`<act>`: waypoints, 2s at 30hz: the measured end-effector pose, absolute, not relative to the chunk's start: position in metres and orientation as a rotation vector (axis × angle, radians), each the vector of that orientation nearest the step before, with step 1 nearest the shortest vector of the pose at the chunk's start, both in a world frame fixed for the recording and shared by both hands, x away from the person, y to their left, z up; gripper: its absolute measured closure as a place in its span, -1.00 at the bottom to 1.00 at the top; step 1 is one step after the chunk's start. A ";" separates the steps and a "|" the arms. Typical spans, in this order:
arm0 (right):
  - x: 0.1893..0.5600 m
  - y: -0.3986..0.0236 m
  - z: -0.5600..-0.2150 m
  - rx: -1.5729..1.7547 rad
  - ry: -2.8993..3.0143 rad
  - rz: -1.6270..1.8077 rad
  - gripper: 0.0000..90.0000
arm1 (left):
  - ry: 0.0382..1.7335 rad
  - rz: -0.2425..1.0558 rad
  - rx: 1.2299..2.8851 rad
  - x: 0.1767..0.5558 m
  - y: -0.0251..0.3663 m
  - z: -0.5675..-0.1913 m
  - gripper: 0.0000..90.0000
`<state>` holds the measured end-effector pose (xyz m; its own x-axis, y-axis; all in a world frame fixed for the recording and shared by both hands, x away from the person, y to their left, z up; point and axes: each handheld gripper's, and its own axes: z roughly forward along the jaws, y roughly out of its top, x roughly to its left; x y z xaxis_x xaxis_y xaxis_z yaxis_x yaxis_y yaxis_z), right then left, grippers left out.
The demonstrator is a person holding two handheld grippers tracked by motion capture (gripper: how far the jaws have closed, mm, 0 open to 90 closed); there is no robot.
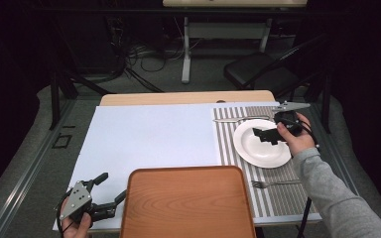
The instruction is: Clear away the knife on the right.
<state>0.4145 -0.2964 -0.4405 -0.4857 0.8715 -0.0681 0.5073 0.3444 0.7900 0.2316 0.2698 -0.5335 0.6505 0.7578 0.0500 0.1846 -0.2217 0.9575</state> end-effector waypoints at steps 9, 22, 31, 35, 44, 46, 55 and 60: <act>0.436 -0.293 -0.436 1.216 2.122 0.957 -1.00 | 0.767 0.631 1.746 0.232 0.270 -0.534 -0.65; 0.467 -0.285 -0.440 1.254 2.129 0.933 -1.00 | 0.769 0.629 1.748 0.233 0.270 -0.535 -0.65; 0.486 -0.284 -0.451 1.287 2.130 0.914 -1.00 | 0.769 0.626 1.752 0.233 0.270 -0.535 -0.65; 0.493 -0.285 -0.458 1.302 2.130 0.904 -1.00 | 0.769 0.625 1.757 0.233 0.271 -0.536 -0.65; 0.506 -0.282 -0.470 1.350 2.114 0.842 -1.00 | 0.772 0.620 1.760 0.233 0.270 -0.537 -0.65; 0.509 -0.281 -0.473 1.366 2.127 0.858 -1.00 | 0.773 0.619 1.761 0.233 0.270 -0.537 -0.65; 0.519 -0.279 -0.484 1.403 2.129 0.836 -0.94 | 0.778 0.622 1.765 0.233 0.271 -0.537 -0.65; 0.523 -0.278 -0.490 1.396 2.132 0.819 -0.85 | 0.779 0.622 1.767 0.233 0.271 -0.537 -0.65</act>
